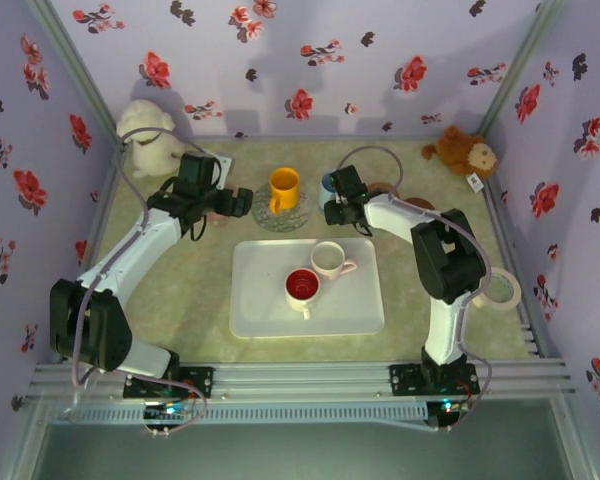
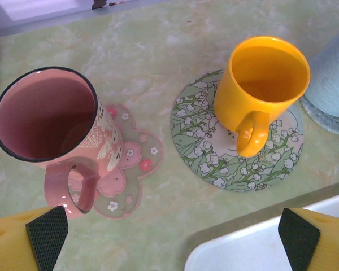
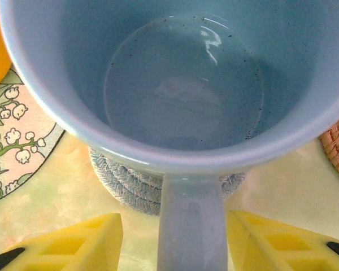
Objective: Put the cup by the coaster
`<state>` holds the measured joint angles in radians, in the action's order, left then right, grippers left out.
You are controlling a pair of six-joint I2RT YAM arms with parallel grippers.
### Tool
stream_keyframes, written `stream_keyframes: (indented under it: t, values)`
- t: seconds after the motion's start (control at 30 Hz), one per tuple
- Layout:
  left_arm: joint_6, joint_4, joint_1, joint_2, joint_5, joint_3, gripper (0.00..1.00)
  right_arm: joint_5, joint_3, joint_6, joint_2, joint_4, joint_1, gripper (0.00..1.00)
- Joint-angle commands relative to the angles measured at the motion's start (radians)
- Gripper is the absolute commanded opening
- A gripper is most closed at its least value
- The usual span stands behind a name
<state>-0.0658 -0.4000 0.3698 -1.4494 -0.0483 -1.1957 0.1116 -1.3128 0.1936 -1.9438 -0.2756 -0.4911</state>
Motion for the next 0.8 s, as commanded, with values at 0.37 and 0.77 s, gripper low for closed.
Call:
stream_keyframes:
  t: [0.37,0.77]
  values:
    - [-0.005,0.027,-0.009,0.017,0.012,-0.002,0.99,0.020,-0.081,-0.016,0.104,-0.117,0.006,0.80]
    - [0.004,0.020,-0.014,0.032,0.015,-0.012,0.99,-0.025,-0.044,-0.086,0.379,-0.343,0.014,0.99]
